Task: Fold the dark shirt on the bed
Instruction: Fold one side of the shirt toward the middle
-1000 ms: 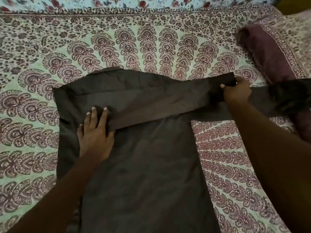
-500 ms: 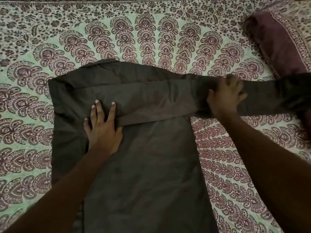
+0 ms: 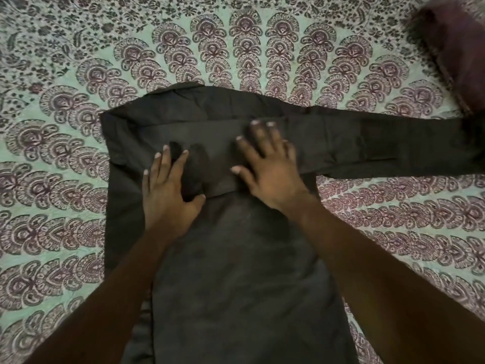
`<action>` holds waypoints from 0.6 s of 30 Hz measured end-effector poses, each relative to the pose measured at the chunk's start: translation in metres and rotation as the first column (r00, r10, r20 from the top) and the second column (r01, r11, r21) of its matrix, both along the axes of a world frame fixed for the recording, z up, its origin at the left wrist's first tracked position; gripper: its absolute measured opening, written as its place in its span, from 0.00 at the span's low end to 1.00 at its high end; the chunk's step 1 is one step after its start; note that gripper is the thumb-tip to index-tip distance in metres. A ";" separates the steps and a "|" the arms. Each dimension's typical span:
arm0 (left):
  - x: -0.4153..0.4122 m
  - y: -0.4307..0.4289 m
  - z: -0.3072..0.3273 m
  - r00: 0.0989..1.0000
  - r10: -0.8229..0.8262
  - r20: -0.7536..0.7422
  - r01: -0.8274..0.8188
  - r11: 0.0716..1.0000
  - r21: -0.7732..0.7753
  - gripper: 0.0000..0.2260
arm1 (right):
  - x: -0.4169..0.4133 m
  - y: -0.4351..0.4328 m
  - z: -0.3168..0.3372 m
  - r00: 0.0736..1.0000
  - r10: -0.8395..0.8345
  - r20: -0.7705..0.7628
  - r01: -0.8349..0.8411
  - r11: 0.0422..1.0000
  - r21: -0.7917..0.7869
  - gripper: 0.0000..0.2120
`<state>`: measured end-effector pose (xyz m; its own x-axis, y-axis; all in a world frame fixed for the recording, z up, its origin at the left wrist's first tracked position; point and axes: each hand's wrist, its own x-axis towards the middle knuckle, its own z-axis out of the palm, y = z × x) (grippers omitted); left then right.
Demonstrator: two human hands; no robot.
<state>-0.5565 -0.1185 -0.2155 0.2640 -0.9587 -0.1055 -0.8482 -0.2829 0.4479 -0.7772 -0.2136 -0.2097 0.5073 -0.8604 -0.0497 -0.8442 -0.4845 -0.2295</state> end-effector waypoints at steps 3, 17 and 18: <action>0.014 0.038 -0.003 0.981 0.184 0.054 -0.181 0.981 -0.069 0.34 | 0.030 0.018 -0.008 0.949 0.314 -0.020 -0.311 0.947 0.076 0.31; -0.022 0.249 -0.024 0.987 0.048 0.150 -0.063 0.994 0.095 0.30 | 0.164 0.059 -0.015 0.858 0.497 -0.126 -0.493 0.868 0.065 0.35; -0.028 0.261 -0.025 0.993 0.041 0.112 -0.050 0.995 0.081 0.29 | 0.167 0.058 -0.013 0.900 0.408 -0.157 -0.399 0.913 0.085 0.35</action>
